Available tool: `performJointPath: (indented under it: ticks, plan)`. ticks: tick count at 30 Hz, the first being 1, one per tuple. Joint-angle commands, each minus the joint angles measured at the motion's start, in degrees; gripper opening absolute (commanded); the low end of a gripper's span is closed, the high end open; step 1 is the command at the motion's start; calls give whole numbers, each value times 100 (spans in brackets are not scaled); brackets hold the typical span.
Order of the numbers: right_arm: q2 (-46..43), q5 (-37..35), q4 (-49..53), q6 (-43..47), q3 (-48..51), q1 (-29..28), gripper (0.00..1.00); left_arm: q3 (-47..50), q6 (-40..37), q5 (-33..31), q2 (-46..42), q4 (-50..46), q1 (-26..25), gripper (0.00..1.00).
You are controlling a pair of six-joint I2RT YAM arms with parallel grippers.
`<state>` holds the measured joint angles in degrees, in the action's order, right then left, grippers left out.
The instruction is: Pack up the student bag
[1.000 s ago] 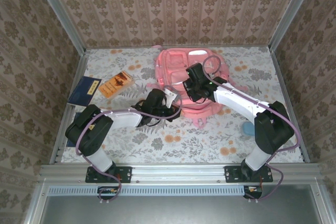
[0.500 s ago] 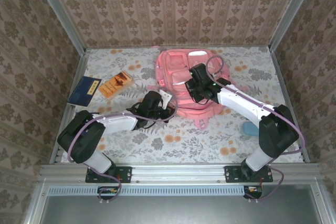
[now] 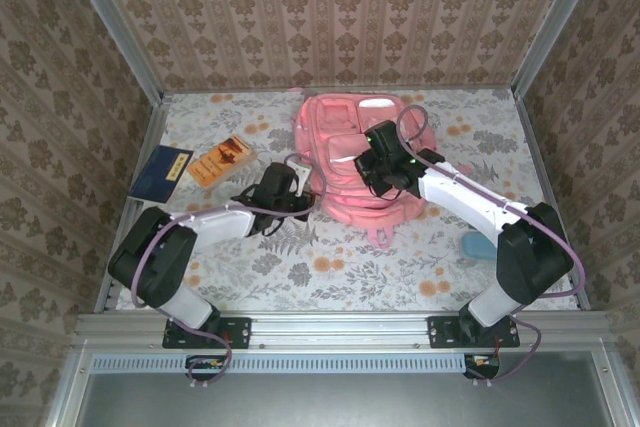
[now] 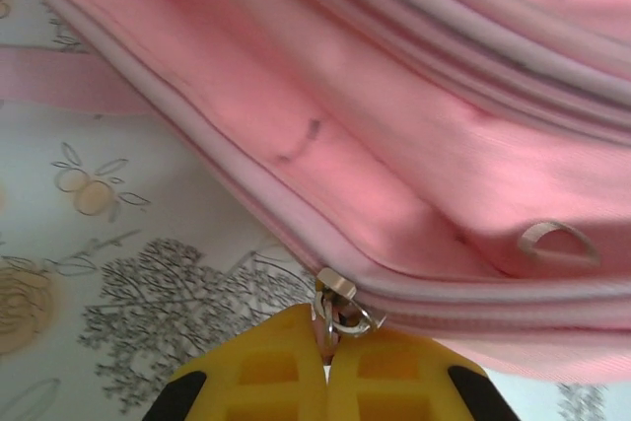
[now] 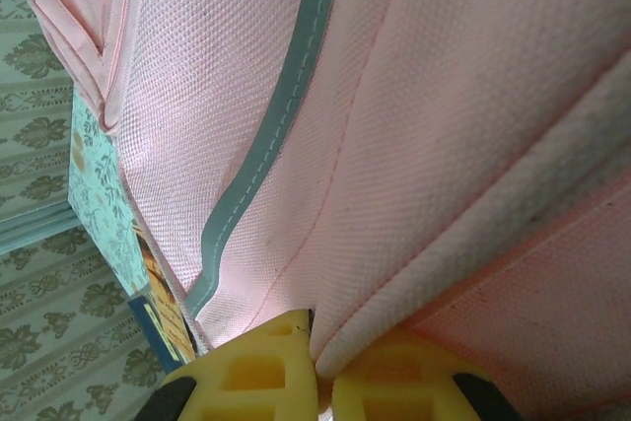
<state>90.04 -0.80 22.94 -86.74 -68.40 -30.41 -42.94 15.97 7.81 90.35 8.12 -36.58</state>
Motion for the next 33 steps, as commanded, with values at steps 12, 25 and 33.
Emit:
performJointPath:
  ticks: [12,25,33]
  plan:
    - [803,750,-1134,701,-244,413,11,-1316,48,314,676,-1164,696,38]
    - [940,983,-271,2225,-909,422,79,-1352,456,-414,-523,-2901,2401,86]
    - [112,935,-433,3012,-88,422,91,-2251,413,-365,366,-3426,3428,98]
